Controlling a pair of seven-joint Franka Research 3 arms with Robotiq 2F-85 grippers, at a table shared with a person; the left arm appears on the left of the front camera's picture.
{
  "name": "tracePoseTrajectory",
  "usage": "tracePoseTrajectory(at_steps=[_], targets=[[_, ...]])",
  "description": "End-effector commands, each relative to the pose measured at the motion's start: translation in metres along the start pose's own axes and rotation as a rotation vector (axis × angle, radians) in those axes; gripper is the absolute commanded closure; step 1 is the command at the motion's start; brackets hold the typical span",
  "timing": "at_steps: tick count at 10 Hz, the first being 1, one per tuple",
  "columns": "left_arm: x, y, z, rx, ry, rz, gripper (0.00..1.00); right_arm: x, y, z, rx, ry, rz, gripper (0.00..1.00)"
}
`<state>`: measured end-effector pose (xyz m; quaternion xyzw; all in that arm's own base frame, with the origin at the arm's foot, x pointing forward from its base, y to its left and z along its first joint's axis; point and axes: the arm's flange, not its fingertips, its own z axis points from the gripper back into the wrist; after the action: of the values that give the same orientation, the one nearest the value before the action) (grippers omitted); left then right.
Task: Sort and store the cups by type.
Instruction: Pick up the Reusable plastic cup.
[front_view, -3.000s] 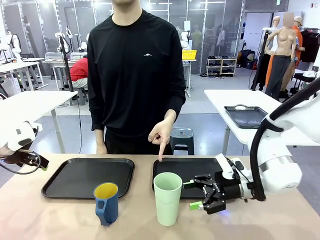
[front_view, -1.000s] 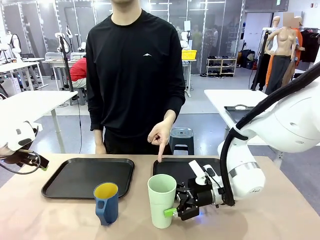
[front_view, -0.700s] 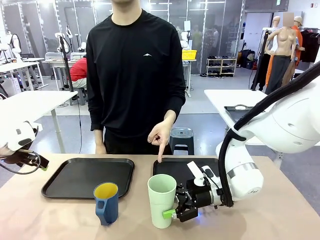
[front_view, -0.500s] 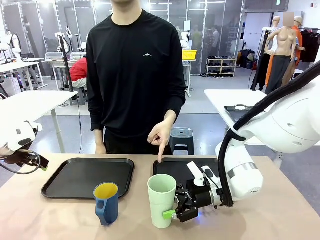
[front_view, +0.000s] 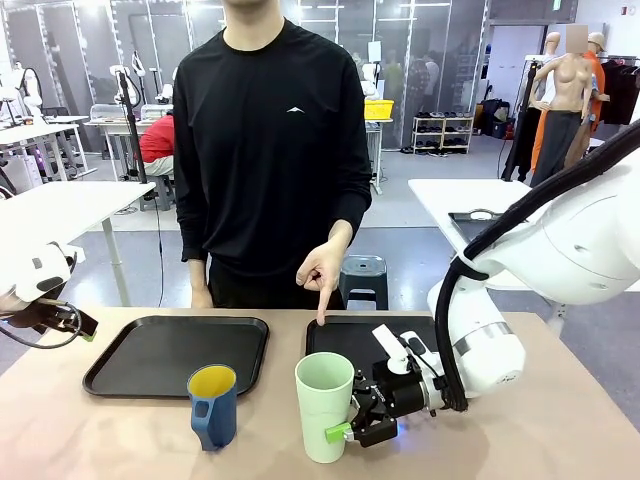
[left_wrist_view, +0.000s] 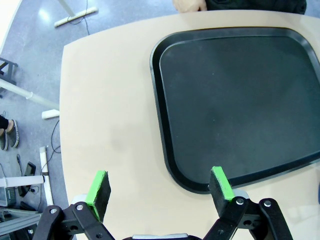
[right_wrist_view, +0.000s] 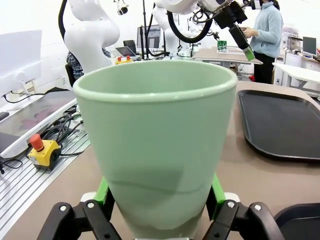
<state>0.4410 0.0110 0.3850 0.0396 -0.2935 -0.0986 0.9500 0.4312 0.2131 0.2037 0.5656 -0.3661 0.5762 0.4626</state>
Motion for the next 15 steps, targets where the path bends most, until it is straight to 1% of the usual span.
tracePoseTrajectory(at_steps=[1, 2, 3, 4, 5, 8, 9, 13, 14, 15], targets=[[0.000, 0.002, -0.001, 0.001, 0.001, 0.004, 0.00, 0.002, -0.004, -0.002, 0.019, 0.002, -0.002, 0.47], [0.000, 0.002, -0.001, 0.001, 0.001, 0.004, 0.00, 0.003, -0.005, -0.002, 0.013, 0.003, 0.007, 0.55], [0.000, 0.002, -0.001, 0.001, 0.001, 0.004, 0.00, 0.008, -0.006, -0.002, -0.014, -0.017, 0.014, 0.65], [0.000, 0.002, -0.001, 0.001, 0.001, 0.004, 0.00, 0.018, -0.003, -0.001, -0.010, -0.046, 0.015, 0.65], [0.000, 0.002, -0.001, 0.001, 0.001, 0.004, 0.00, 0.030, 0.000, 0.001, -0.032, -0.047, 0.010, 0.65], [0.000, 0.002, -0.001, 0.001, 0.001, 0.004, 0.00, 0.073, 0.018, 0.006, -0.053, -0.018, 0.038, 0.65], [0.000, 0.002, -0.001, 0.001, 0.001, 0.004, 0.00, 0.080, 0.021, 0.007, -0.059, -0.021, 0.046, 0.65], [0.000, 0.002, -0.001, 0.001, 0.001, 0.004, 0.00, 0.089, 0.024, 0.010, -0.070, -0.010, 0.071, 0.65], [0.000, 0.002, -0.001, 0.001, 0.001, 0.004, 0.00, 0.090, 0.025, 0.011, -0.117, -0.002, 0.065, 0.65], [0.000, 0.002, -0.001, 0.001, 0.001, 0.004, 0.00, 0.085, 0.022, 0.011, -0.047, -0.011, 0.082, 0.65]])
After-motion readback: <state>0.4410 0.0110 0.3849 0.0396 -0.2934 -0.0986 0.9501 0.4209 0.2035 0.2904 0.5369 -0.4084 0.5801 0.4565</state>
